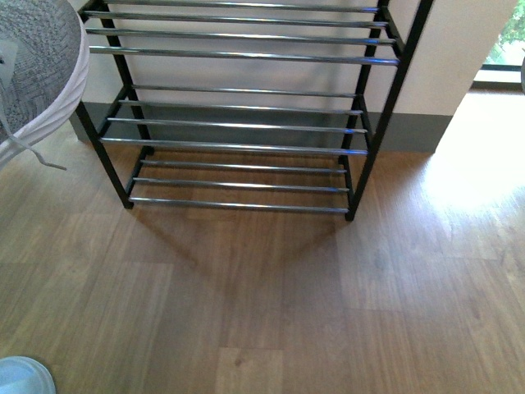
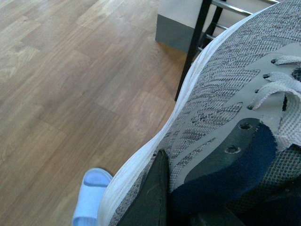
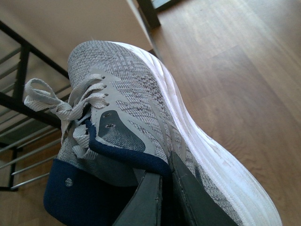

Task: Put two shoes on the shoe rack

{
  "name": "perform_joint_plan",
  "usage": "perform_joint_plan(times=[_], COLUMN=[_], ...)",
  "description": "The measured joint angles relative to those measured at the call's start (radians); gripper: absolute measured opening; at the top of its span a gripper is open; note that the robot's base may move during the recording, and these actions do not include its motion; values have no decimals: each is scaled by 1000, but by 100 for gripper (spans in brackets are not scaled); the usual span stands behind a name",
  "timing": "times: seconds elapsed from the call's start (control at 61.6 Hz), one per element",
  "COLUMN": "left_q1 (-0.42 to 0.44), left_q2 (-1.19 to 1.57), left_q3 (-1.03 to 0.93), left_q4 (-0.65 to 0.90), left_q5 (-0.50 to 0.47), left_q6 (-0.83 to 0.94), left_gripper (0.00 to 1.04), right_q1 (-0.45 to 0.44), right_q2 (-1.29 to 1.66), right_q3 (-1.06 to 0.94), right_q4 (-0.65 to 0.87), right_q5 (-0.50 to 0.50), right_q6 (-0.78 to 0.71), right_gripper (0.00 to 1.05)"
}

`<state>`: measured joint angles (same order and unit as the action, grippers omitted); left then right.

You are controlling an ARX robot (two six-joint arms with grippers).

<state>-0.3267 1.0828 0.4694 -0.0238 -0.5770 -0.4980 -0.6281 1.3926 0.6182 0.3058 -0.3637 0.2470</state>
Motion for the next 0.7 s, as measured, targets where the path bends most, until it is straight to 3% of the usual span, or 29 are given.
perform_joint_plan(times=[0.698], left_q1=[3], left_q2=[0], left_q3=[-1], left_q4=[-1], left_q5=[1], left_q6=[0], left_gripper=[2], right_q1=[4], right_q2=[0], right_q3=[0], right_q4=[0], right_q5=[3], right_q6=[0], right_gripper=[1])
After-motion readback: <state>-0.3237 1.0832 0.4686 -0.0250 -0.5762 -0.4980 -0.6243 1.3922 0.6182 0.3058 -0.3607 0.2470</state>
